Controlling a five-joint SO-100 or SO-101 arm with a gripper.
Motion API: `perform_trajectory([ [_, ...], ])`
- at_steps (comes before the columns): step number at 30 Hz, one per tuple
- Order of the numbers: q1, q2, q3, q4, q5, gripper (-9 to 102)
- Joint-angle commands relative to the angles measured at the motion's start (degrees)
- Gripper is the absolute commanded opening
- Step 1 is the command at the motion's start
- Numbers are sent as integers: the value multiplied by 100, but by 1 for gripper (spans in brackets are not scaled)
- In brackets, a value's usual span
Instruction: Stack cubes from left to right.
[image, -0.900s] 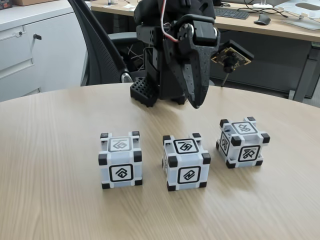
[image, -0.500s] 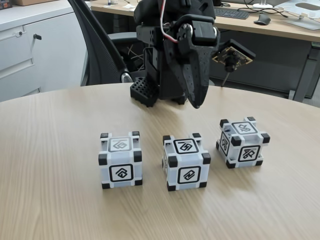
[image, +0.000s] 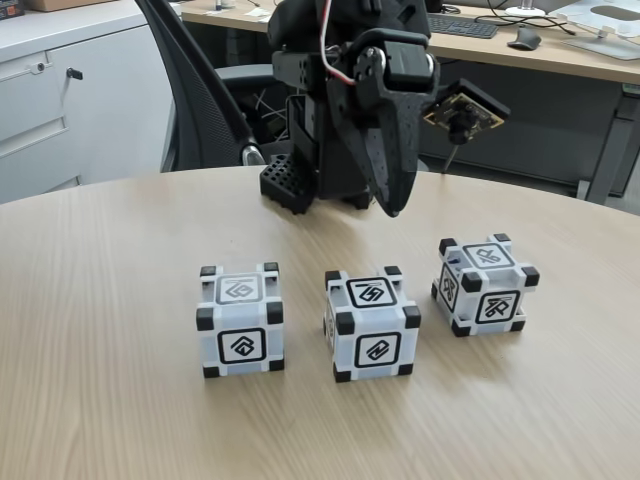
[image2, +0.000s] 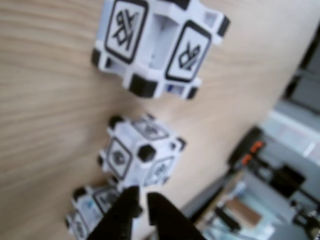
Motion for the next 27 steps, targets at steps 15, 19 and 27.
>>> perform_trajectory([
  [15,26,-2584,-1512,-97,580,0],
  [19,26,-3454,-2171,-97,756,0],
  [27,35,-5713,-3542,-88,1204,0],
])
